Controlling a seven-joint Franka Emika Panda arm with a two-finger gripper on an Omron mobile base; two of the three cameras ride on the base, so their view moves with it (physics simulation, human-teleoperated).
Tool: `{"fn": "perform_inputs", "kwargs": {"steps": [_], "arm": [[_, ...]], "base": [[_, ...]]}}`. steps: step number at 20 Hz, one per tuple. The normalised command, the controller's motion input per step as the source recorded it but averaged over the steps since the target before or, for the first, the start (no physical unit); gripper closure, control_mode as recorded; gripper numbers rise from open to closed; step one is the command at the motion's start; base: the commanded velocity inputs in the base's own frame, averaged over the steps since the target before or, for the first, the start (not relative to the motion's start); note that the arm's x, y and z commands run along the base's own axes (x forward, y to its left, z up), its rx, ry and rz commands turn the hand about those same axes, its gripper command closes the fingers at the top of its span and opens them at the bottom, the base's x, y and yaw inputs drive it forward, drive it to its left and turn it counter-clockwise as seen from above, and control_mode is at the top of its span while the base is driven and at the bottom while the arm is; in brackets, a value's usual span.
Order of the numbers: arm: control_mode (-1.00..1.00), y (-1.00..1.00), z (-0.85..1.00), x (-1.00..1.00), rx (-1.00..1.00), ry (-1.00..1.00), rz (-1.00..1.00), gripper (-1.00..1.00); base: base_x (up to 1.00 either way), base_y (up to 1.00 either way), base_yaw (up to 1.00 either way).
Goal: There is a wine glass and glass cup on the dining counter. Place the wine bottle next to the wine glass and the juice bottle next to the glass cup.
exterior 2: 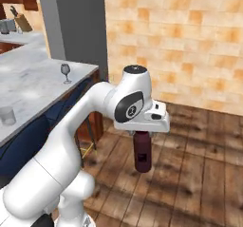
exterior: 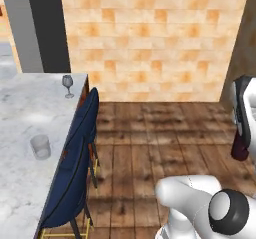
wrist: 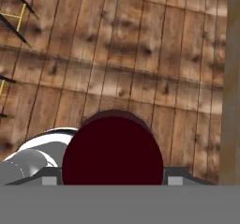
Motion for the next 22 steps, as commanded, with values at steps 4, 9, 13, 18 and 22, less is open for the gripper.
{"fn": "perform_inputs", "kwargs": {"steps": [4,9,13,18,22], "arm": [[1.00,0.00,0.00,0.00,0.00,0.00,0.00,1.00],[1.00,0.00,0.00,0.00,0.00,0.00,0.00,1.00],[1.00,0.00,0.00,0.00,0.00,0.00,0.00,1.00],[1.00,0.00,0.00,0.00,0.00,0.00,0.00,1.00],[1.00,0.00,0.00,0.00,0.00,0.00,0.00,1.00]], "base": [[0.62,0.00,0.51],[0.54,0.02,0.50],[0.34,0.27,0.25],[0.17,0.36,0.02],[0.03,0.42,-0.04]]}}
